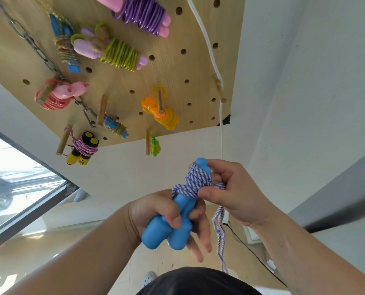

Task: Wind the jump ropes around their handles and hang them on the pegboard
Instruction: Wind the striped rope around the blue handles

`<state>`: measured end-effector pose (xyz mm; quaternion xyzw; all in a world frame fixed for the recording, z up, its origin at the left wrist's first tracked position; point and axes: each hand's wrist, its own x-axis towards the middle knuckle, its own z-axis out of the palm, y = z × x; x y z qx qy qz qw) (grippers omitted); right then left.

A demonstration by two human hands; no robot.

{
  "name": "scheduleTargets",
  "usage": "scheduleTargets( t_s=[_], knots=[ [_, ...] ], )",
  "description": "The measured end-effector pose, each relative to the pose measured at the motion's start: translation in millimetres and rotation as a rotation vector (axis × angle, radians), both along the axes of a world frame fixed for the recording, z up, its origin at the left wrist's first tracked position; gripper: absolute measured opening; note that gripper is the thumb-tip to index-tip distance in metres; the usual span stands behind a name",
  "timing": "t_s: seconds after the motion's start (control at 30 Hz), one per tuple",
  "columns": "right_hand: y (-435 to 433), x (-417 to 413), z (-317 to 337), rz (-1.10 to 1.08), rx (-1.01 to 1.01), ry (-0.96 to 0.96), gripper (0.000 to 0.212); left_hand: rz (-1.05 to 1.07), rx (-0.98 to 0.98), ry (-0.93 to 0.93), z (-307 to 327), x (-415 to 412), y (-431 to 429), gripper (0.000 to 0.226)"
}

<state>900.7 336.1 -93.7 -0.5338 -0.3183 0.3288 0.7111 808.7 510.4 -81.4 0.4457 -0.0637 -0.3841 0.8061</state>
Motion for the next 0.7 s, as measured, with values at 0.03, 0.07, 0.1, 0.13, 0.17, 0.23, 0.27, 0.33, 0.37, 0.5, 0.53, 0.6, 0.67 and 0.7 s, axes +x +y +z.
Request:
scheduleTargets(
  t_s=[0.03, 0.07, 0.1, 0.13, 0.17, 0.23, 0.27, 0.33, 0.37, 0.5, 0.53, 0.6, 0.67, 0.7],
  knots=[
    [1, -2, -2, -0.038, 0.003, 0.003, 0.059, 0.015, 0.003, 0.012, 0, 0, 1, 0.022],
    [1, -4, -3, -0.066, 0.01, 0.014, 0.058, 0.028, 0.007, 0.016, 0, 1, 1, 0.023],
    [1, -4, -2, -0.082, 0.02, 0.024, 0.058, 0.041, 0.016, 0.011, 0, 1, 0, 0.022],
    [0, -4, -2, -0.085, 0.025, 0.031, 0.058, 0.051, 0.025, 0.005, 0, 2, -1, 0.021],
    [-1, -3, -2, -0.075, 0.021, 0.035, 0.059, 0.057, 0.026, 0.005, 1, 3, -2, 0.021],
    [-2, 0, 1, -0.01, 0.001, 0.042, 0.063, 0.058, -0.011, 0.019, 0, 3, -3, 0.021],
    [-4, 3, 3, 0.044, -0.011, 0.049, 0.064, 0.055, -0.043, 0.026, -1, 3, -3, 0.022],
    [-7, 5, 5, 0.15, -0.036, 0.058, 0.065, 0.046, -0.091, 0.027, -3, 2, -3, 0.027],
    [-9, 5, 5, 0.182, -0.041, 0.066, 0.065, 0.041, -0.089, 0.021, -4, 2, -3, 0.027],
    [-6, 1, 10, 0.126, -0.028, 0.106, 0.06, 0.064, 0.031, -0.013, -2, 4, -3, 0.02],
    [-5, 1, 11, 0.092, -0.039, 0.093, 0.056, 0.087, 0.069, -0.022, -1, 6, -2, 0.02],
    [-2, 2, 12, 0.045, -0.073, 0.052, 0.045, 0.162, 0.166, -0.028, -1, 7, -1, 0.018],
    [0, 1, 12, 0.037, -0.098, 0.034, 0.041, 0.229, 0.245, -0.031, -2, 8, -1, 0.016],
    [0, 0, 11, 0.041, -0.098, 0.04, 0.039, 0.246, 0.266, -0.032, -2, 8, -1, 0.015]
  ],
)
